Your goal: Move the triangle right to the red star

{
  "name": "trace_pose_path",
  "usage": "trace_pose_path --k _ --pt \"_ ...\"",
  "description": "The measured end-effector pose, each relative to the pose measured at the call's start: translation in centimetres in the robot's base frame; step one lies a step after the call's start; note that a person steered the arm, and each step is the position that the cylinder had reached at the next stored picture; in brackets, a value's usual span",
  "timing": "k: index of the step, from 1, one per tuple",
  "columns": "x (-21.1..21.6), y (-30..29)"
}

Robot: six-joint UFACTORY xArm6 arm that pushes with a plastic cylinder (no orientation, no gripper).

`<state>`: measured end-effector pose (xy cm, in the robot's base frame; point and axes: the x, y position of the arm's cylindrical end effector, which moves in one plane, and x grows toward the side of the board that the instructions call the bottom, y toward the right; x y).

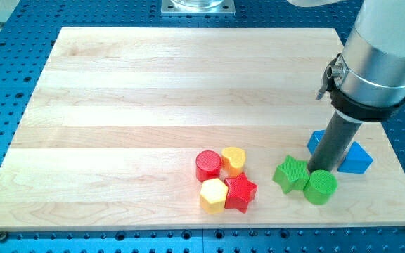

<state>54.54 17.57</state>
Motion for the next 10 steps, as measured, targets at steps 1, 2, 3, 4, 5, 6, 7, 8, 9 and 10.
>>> trace_pose_path --k 1,2,3,4,5,6,7,8,9,10 --pt "0.0 1.7" --pt "0.0 2.0" --pt "1.8 2.6" --pt "5.6 3.9" --pt "5.7 3.9" --pt "5.7 3.9" --pt "5.4 0.8" --pt "5.2 -1.7" --pt "5.2 -1.7" --pt "5.1 0.4"
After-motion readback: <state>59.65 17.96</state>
